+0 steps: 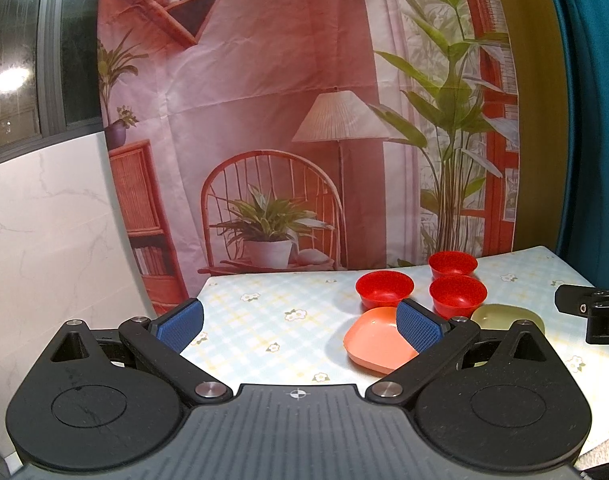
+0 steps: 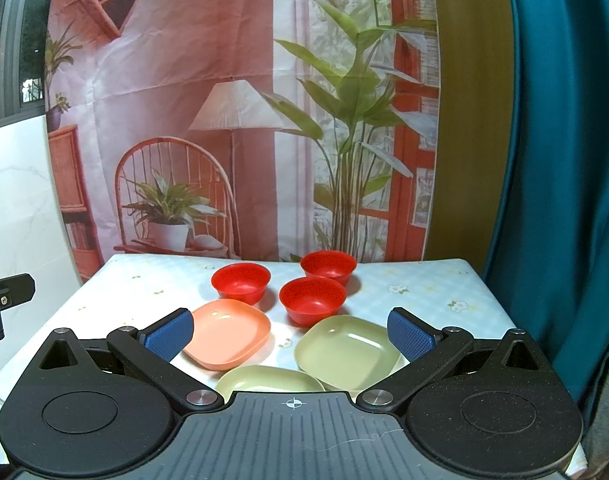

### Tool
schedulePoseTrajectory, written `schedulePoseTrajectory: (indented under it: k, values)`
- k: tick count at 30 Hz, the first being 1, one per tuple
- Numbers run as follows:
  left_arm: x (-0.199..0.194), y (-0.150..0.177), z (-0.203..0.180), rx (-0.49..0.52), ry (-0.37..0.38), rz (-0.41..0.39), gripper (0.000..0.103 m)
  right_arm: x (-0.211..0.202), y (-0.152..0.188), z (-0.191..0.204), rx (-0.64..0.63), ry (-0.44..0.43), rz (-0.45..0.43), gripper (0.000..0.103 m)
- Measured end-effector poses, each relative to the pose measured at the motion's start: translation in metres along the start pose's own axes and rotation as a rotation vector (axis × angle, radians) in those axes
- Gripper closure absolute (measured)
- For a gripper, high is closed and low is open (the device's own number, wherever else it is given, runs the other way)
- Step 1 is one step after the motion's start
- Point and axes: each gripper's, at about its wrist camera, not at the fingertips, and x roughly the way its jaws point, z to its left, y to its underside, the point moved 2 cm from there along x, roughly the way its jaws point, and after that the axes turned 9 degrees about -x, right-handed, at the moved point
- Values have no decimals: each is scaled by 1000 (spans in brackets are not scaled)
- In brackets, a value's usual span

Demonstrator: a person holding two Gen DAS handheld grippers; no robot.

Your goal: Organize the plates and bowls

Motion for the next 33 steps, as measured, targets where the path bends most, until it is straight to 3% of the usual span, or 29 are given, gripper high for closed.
schedulePoseTrajectory:
  k: [33]
  values:
    - [3, 1, -2, -1, -1, 10, 0, 2, 2, -2, 4, 0, 2, 0]
